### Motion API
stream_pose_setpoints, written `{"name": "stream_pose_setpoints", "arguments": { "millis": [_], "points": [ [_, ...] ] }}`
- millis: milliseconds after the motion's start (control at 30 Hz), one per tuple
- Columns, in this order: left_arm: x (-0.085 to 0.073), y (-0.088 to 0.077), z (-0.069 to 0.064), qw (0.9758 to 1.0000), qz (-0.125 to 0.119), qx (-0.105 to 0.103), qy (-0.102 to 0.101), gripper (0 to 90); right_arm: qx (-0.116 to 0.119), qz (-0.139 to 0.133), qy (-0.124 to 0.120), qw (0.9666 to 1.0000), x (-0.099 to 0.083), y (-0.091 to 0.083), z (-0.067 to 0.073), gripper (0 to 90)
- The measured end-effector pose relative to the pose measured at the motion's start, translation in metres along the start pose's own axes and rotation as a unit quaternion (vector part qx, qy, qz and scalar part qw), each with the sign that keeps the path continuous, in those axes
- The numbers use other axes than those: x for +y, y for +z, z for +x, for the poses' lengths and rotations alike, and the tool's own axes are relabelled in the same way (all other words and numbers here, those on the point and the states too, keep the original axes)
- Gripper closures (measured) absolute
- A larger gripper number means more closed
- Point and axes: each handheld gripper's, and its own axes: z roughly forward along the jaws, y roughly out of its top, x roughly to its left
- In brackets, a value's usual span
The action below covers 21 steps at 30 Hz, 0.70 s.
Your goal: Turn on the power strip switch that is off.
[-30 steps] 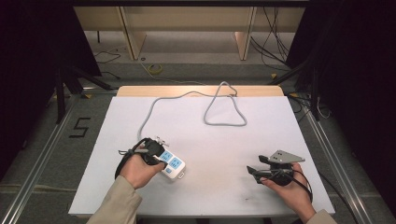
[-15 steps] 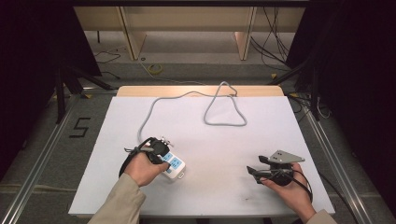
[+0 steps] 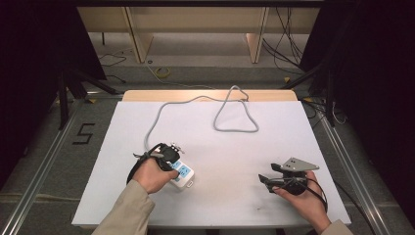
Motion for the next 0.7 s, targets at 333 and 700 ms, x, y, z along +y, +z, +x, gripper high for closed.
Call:
{"name": "stream_pose_setpoints", "arguments": {
  "millis": [333, 700],
  "points": [
    [0.0029, 0.0021, 0.0002, 1.0000, 0.007, 0.003, -0.003, 89.5, 0.001, 0.000, -0.001, 1.0000, -0.0001, -0.0002, -0.0001, 34.0],
    [0.0059, 0.0047, 0.0000, 0.9998, 0.019, 0.003, -0.001, 89.6, 0.001, 0.001, -0.001, 1.0000, -0.0002, -0.0003, 0.0000, 34.0]
  ]
}}
